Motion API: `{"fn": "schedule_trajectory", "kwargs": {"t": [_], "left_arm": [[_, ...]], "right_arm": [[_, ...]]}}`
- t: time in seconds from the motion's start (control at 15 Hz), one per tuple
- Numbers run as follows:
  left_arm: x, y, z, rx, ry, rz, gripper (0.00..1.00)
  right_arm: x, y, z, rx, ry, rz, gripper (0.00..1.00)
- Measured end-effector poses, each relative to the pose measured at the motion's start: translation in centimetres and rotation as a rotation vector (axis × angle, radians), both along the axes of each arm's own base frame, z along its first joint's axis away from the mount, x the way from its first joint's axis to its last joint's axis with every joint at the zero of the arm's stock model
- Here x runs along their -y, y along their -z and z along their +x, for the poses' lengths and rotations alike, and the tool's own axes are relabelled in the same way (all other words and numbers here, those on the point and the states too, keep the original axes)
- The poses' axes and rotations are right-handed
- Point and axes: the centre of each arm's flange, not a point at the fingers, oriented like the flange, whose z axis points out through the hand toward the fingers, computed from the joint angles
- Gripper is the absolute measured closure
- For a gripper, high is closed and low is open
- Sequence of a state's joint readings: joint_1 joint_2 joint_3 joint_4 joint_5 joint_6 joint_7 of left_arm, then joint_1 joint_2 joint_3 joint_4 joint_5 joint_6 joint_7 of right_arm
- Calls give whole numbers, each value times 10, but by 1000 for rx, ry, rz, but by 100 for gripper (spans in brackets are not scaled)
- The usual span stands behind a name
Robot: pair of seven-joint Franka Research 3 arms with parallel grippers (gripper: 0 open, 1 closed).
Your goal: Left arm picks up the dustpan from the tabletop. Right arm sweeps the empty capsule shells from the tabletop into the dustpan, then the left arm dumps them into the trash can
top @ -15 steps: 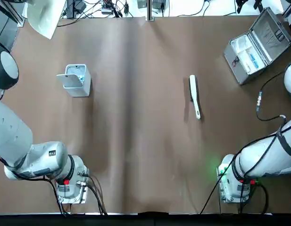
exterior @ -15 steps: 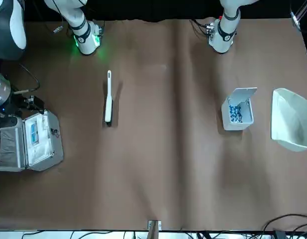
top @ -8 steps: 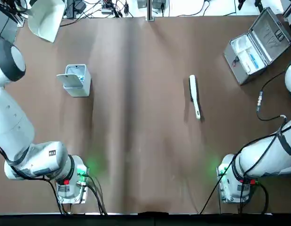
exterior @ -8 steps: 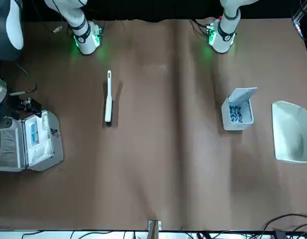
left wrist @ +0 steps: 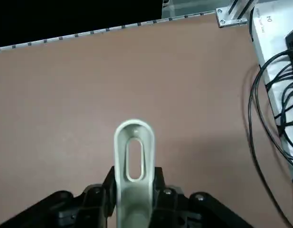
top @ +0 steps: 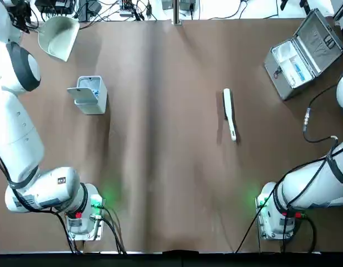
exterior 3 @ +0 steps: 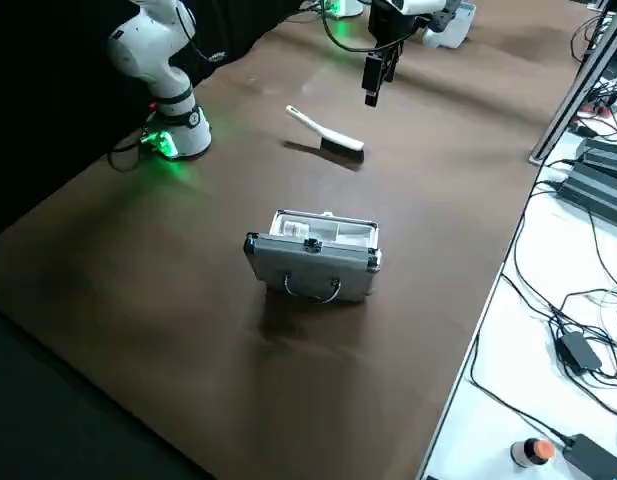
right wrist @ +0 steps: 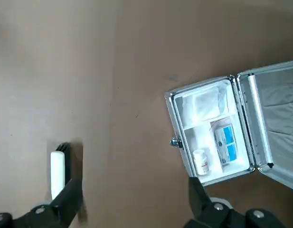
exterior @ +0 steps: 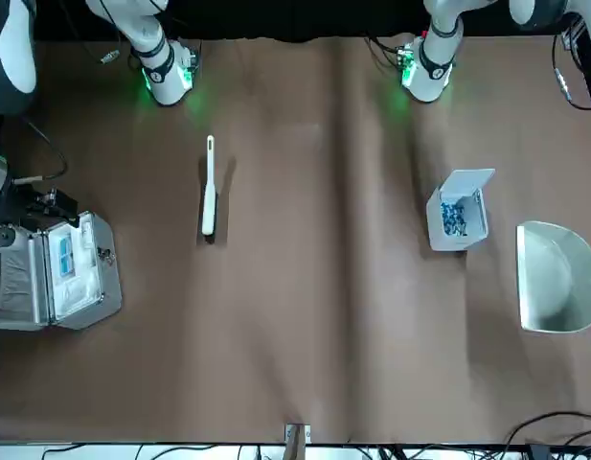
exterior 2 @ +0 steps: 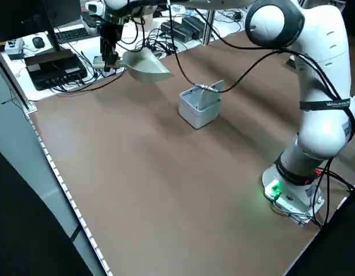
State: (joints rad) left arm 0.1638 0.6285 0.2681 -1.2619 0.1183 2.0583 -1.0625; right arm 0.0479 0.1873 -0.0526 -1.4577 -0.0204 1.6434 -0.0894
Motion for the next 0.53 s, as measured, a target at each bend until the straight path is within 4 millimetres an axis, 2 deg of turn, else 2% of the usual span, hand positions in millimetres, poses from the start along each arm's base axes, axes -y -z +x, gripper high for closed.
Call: {"fn": "schedule_trajectory", "kwargs": {"t": [0.13,0.2,0.53], "left_arm": [[-3,15,4,0,6,9,67],[-8,29,7,6,9,18,67],[-36,59,4,24,-6,38,67]], "right_arm": [[0,0,0,3,0,1,1],[0,-1,0,3,0,2,1],[0,-1,0,4,0,2,1]]}}
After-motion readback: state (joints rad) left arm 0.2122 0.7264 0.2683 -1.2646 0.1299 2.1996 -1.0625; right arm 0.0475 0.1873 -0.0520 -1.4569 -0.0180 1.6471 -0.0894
